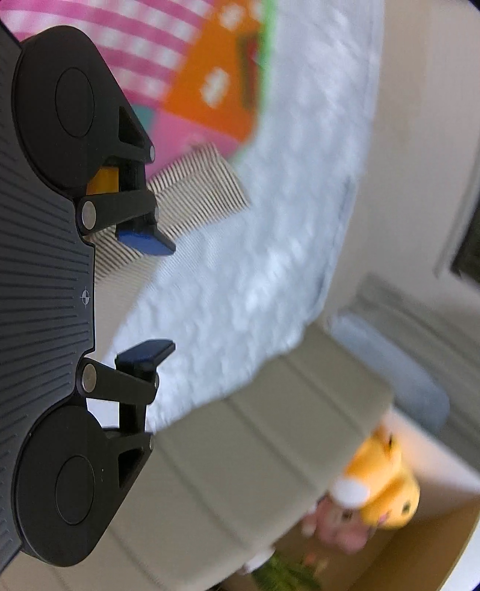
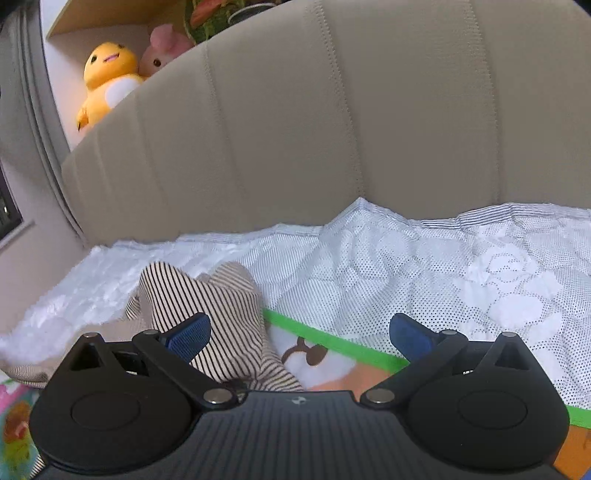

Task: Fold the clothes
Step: 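Release the sleeve from the left gripper onto the shirt body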

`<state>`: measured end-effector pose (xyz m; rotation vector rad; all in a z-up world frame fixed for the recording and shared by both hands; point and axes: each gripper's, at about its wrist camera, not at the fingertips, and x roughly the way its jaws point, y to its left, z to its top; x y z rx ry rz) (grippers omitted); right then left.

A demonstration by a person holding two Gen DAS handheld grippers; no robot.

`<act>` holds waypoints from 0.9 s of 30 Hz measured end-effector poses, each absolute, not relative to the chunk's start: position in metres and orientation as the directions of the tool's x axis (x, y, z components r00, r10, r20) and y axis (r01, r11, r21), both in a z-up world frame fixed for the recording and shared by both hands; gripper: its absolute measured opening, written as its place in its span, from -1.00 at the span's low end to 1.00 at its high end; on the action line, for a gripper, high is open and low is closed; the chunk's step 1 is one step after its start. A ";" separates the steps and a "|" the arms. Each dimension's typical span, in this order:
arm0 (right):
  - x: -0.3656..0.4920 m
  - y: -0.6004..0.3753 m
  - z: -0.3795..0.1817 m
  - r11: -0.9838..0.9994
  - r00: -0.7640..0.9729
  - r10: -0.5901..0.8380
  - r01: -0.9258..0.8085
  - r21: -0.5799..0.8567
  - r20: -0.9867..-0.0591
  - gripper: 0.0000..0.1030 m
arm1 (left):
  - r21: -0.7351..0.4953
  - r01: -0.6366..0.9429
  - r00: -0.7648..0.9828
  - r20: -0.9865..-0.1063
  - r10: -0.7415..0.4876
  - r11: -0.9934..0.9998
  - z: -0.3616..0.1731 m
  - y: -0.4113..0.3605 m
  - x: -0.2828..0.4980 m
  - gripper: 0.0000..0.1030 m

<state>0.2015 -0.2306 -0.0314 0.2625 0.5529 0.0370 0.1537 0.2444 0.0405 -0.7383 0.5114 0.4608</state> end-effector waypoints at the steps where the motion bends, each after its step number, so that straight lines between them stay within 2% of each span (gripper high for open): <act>1: 0.201 -0.228 -0.031 0.972 0.853 0.101 0.026 0.235 -0.512 1.00 | -0.509 -0.564 0.776 -0.595 0.208 0.650 0.035 0.242 0.149 0.25; 5: 0.197 -0.215 -0.027 0.992 0.860 0.079 -0.020 0.123 -0.504 0.96 | -0.494 -0.431 0.803 -0.591 0.072 0.755 0.017 0.208 0.146 0.48; 6: 0.196 -0.209 -0.024 0.997 0.861 0.066 -0.044 0.056 -0.504 0.87 | -0.515 -0.367 0.811 -0.586 -0.005 0.775 0.013 0.197 0.152 0.51; 8: 0.194 -0.201 -0.018 0.994 0.870 0.045 -0.090 -0.068 -0.491 0.84 | -0.541 -0.250 0.800 -0.582 -0.144 0.803 0.007 0.176 0.170 0.54; 11: 0.202 -0.197 -0.006 0.960 0.890 0.025 -0.148 -0.236 -0.455 0.76 | -0.474 -0.122 0.753 -0.617 -0.230 0.872 -0.001 0.137 0.200 0.53; 13: 0.214 -0.201 0.002 0.951 0.883 0.033 -0.172 -0.257 -0.468 0.43 | -0.428 -0.089 0.729 -0.643 -0.234 0.899 -0.005 0.121 0.215 0.54; 14: 0.220 -0.203 0.006 0.949 0.874 0.046 -0.190 -0.252 -0.484 0.33 | -0.434 -0.092 0.729 -0.642 -0.236 0.896 -0.009 0.119 0.218 0.54; 15: 0.225 -0.204 0.009 0.947 0.861 0.062 -0.211 -0.243 -0.505 0.11 | -0.442 -0.095 0.731 -0.639 -0.239 0.892 -0.013 0.118 0.221 0.60; 16: 0.229 -0.204 0.011 0.940 0.851 0.072 -0.232 -0.248 -0.520 -0.01 | -0.451 -0.094 0.736 -0.631 -0.243 0.887 -0.016 0.119 0.223 0.62; 19: 0.220 -0.194 0.006 0.872 0.843 0.109 -0.335 -0.356 -0.527 0.00 | -0.437 -0.067 0.742 -0.623 -0.248 0.897 -0.025 0.119 0.232 0.67; 22: 0.200 -0.177 -0.018 0.780 0.817 0.133 -0.436 -0.450 -0.561 0.26 | -0.421 -0.044 0.747 -0.616 -0.250 0.906 -0.033 0.118 0.242 0.68; 24: 0.188 -0.163 -0.037 0.720 0.811 0.117 -0.466 -0.514 -0.573 0.27 | -0.406 -0.047 0.752 -0.616 -0.235 0.913 -0.037 0.115 0.249 0.68; 25: 0.185 -0.156 -0.047 0.697 0.817 0.101 -0.465 -0.546 -0.568 0.30 | -0.396 -0.041 0.757 -0.612 -0.230 0.917 -0.038 0.113 0.249 0.65; 27: 0.191 -0.143 -0.064 0.684 0.831 0.066 -0.440 -0.582 -0.552 0.31 | -0.363 -0.030 0.764 -0.609 -0.213 0.931 -0.038 0.111 0.248 0.45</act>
